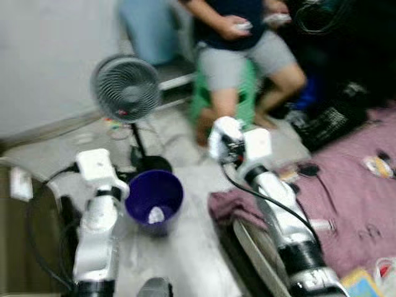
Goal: Clean up the room
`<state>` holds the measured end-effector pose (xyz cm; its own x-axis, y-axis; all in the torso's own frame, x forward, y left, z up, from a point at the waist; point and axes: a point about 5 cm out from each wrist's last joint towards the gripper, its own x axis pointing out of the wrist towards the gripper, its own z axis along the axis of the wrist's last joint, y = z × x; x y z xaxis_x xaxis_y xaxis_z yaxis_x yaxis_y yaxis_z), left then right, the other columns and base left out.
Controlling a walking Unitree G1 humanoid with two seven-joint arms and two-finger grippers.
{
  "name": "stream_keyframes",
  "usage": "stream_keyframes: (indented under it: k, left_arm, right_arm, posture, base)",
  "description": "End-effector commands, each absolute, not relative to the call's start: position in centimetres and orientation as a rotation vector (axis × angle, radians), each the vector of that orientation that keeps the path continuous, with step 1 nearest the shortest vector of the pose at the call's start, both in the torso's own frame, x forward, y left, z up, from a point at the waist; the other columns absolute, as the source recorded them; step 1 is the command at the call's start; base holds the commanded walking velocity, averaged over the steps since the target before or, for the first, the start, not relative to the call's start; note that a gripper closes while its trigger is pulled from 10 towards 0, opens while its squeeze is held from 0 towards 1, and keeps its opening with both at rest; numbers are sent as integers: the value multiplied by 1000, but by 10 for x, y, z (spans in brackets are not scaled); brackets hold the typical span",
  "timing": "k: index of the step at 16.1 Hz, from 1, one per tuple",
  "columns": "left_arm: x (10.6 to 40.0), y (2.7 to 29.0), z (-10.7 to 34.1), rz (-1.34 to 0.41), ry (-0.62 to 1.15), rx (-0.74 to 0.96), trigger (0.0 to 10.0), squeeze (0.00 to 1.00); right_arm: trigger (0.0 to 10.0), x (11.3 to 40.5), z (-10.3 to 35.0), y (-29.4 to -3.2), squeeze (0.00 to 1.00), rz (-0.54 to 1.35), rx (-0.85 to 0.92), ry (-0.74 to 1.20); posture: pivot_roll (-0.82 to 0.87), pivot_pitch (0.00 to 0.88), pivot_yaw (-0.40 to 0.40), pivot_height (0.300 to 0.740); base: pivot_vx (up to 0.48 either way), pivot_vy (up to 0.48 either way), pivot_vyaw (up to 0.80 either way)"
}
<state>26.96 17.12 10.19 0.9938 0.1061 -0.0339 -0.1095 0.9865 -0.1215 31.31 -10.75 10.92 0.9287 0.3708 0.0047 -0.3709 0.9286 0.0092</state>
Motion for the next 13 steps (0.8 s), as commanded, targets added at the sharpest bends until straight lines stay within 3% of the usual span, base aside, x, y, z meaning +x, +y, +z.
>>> stream_keyframes:
  k: [1,13]
  left_arm:
    - [272,175,102,115,36,-115,10000,0]
    - [274,174,103,95,32,-117,10000,0]
  right_arm:
    - [10000,315,119,-101,0,393,14,-42]
    - [10000,315,119,-100,0,385,20,-43]
  posture:
    - [-71,0,-13,740]
    - [-68,0,-9,740]
  base:
    - [0,0,800]
    - [0,0,800]
